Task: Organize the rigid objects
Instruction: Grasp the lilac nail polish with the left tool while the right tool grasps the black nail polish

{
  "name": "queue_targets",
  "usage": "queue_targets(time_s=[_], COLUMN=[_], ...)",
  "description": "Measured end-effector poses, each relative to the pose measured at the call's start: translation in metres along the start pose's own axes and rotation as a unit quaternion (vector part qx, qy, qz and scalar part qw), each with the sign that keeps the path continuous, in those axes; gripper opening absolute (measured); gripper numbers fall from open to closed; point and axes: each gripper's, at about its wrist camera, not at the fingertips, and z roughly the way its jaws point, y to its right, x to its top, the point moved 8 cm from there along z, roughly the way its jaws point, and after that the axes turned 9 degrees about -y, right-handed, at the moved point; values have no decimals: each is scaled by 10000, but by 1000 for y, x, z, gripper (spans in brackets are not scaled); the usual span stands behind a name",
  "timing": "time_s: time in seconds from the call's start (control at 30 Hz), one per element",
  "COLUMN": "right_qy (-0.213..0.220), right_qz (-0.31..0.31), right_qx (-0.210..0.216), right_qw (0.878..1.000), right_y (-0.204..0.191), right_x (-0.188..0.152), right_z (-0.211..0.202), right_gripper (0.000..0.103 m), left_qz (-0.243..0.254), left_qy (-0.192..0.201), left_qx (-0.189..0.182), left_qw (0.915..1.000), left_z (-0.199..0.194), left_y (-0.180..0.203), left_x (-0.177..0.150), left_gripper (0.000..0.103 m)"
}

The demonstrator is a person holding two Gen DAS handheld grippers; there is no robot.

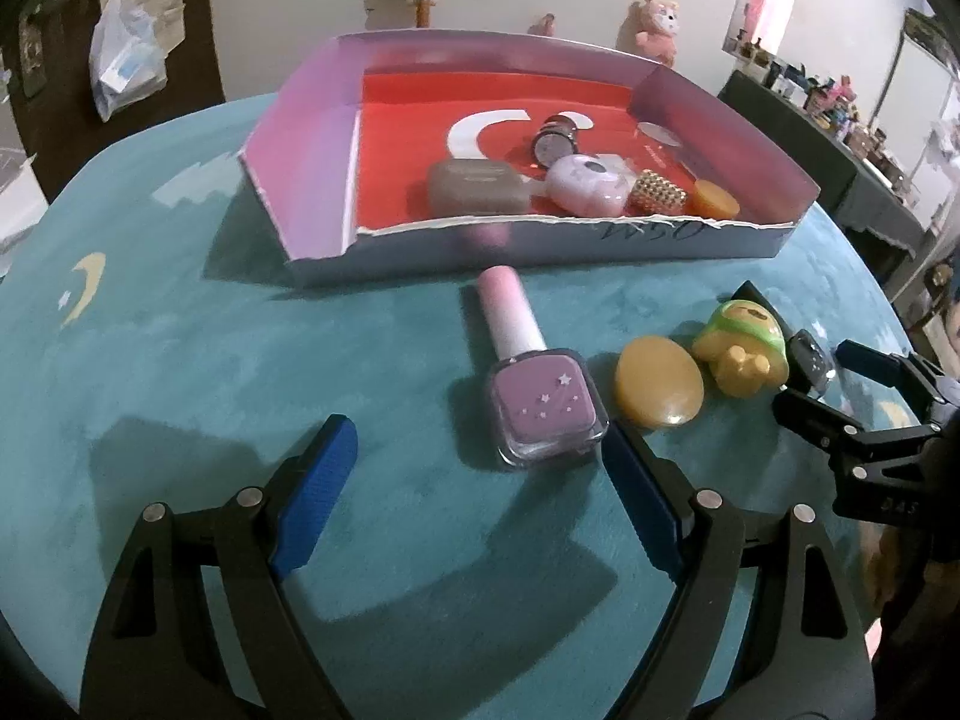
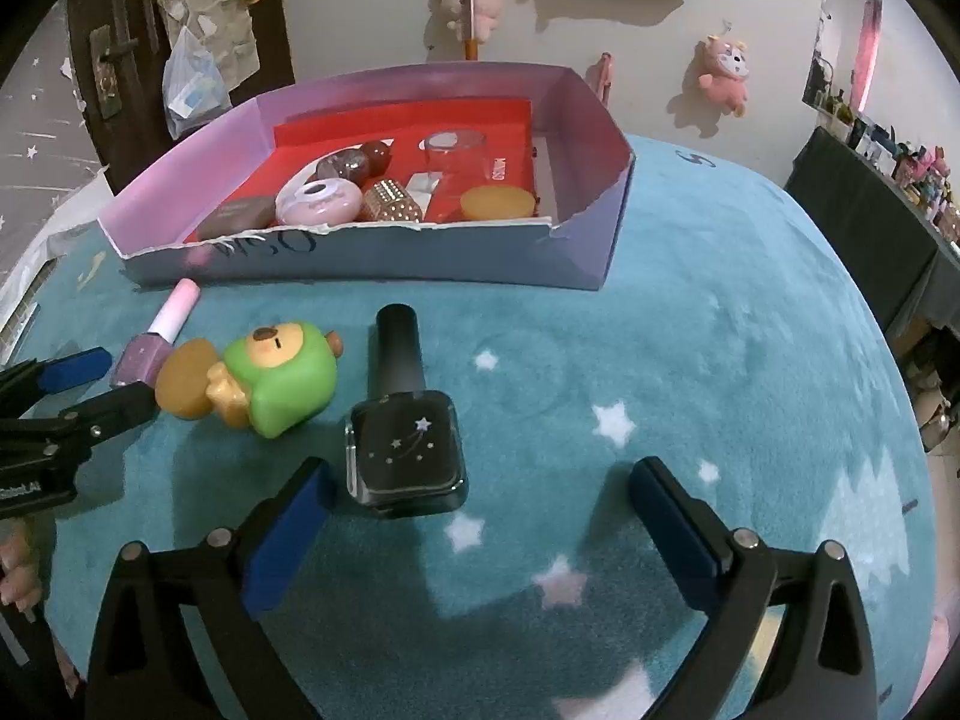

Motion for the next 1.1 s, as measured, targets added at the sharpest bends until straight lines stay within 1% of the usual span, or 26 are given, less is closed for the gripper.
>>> queue_targets(time_s=[0.17,0.33,0.4,0.63,0.8,1.0,1.1], right_qy=[0,-9,-11,18,137,70,35], right_qz=[-26,-33,-45,-62,-167,-222,-212], right_qx=[-1,9,0,25,-28,-39,-12], right_qw=[10000,10000,10000,10000,9998,9997,9998], right_y=[0,-1,-2,-3,-7,-9,-8], right_x=[-1,-1,0,0,-1,0,2], right_z=[0,0,0,0,-4,-2,-1], right_gripper=[101,102,102,102,102,102,102], left_qz=[53,88,89,-15,50,119,170], left_qy=[-12,6,17,32,17,17,-42], left_qx=[108,314,277,323,403,394,547], left_qw=[9999,9995,9996,9995,9992,9992,9983], left_z=[3,6,6,0,2,4,8], left_y=[4,2,-1,-18,-13,-6,-5], left_x=[3,7,5,-1,2,7,11], left_gripper=[84,84,84,85,84,84,84])
